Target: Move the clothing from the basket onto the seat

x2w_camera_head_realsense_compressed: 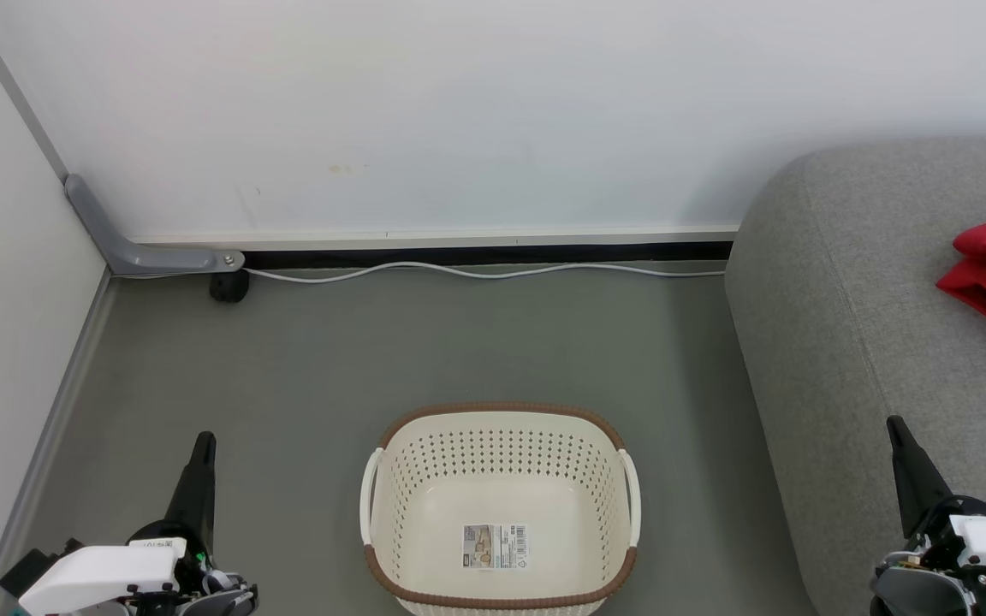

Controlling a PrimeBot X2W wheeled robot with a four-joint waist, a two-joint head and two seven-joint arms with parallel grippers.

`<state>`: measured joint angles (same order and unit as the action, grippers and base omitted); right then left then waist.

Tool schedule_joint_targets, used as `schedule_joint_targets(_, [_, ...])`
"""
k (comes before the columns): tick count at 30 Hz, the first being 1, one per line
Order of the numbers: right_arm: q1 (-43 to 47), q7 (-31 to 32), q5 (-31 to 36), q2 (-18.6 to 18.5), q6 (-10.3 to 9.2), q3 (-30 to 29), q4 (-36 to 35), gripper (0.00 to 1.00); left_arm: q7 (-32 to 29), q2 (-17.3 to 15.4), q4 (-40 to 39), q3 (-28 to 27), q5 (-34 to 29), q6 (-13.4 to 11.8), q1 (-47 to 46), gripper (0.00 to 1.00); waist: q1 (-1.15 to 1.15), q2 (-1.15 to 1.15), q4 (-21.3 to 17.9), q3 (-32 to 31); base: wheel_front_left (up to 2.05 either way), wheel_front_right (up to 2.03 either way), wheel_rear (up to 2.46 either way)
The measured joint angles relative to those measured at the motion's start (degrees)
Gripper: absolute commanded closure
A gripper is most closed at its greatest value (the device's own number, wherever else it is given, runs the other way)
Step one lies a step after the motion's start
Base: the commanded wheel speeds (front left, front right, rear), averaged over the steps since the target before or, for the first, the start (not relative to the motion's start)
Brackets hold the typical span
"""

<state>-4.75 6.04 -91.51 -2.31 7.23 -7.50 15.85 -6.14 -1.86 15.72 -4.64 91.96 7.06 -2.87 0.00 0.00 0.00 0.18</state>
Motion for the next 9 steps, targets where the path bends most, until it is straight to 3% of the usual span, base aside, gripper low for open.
schedule_joint_targets(9, [0.0, 0.0, 0.0, 0.0, 0.0, 0.0, 0.0, 1.0, 0.0, 0.0, 0.0, 0.0, 0.0, 0.0, 0.0, 1.0, 0.0, 0.0, 0.0, 0.0, 0.0, 0.0, 0.0])
